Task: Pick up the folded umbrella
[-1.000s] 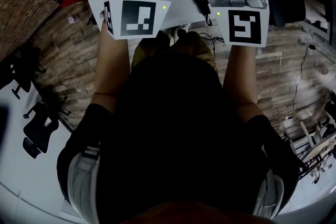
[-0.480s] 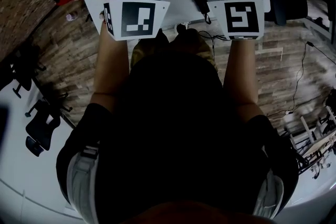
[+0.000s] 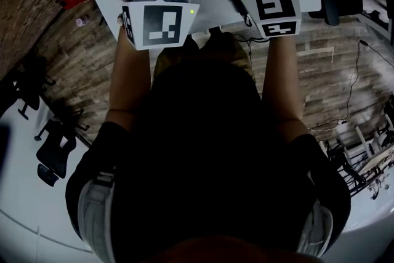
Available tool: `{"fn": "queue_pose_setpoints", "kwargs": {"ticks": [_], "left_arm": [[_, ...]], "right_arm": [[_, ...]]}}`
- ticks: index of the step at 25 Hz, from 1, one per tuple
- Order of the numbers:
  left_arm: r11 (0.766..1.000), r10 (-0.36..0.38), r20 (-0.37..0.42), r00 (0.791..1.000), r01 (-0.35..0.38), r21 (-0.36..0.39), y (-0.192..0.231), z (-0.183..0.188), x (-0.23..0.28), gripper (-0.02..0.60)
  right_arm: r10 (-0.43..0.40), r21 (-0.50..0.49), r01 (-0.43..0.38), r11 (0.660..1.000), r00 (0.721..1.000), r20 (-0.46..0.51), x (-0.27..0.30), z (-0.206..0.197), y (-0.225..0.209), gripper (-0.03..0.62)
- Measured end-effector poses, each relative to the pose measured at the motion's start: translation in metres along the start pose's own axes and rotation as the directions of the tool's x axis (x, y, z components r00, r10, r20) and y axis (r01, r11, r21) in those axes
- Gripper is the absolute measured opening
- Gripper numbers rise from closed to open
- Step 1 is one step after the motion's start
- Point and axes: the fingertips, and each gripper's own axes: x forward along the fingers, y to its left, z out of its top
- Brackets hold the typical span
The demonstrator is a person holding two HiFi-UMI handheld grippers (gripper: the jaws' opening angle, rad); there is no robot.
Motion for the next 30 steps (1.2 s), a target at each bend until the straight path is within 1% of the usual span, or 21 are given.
{"fn": "queue_pose_setpoints", "kwargs": {"ticks": [4, 10, 18, 25, 30], "left_arm": [[1.0, -0.012, 0.002, 1.0, 0.012, -0.012, 0.003, -0.007, 0.0, 0.012], [0.998, -0.042, 0.015, 0.999, 0.042, -0.039, 0.0, -0.014, 0.002, 0.012], [0.994, -0.082, 0.014, 0.997, 0.083, -0.065, -0.007, -0.032, 0.007, 0.012], [0.992, -0.1, 0.007, 0.995, 0.1, -0.079, -0.011, -0.045, 0.013, 0.012], [0.988, -0.115, -0.012, 0.993, 0.113, -0.101, -0.015, -0.059, 0.016, 0.012]], "right_arm": [[0.015, 0.031, -0.013, 0.999, 0.999, -0.05, 0.014, -0.012, 0.007, 0.36], [0.025, 0.054, -0.017, 0.998, 0.987, -0.158, 0.029, -0.038, 0.014, 0.403], [0.022, 0.097, 0.002, 0.995, 0.969, -0.247, 0.047, -0.069, 0.018, 0.414], [0.029, 0.121, 0.009, 0.993, 0.949, -0.314, 0.059, -0.096, 0.02, 0.42], [0.062, 0.154, -0.004, 0.988, 0.923, -0.38, 0.069, -0.122, 0.026, 0.433]]}}
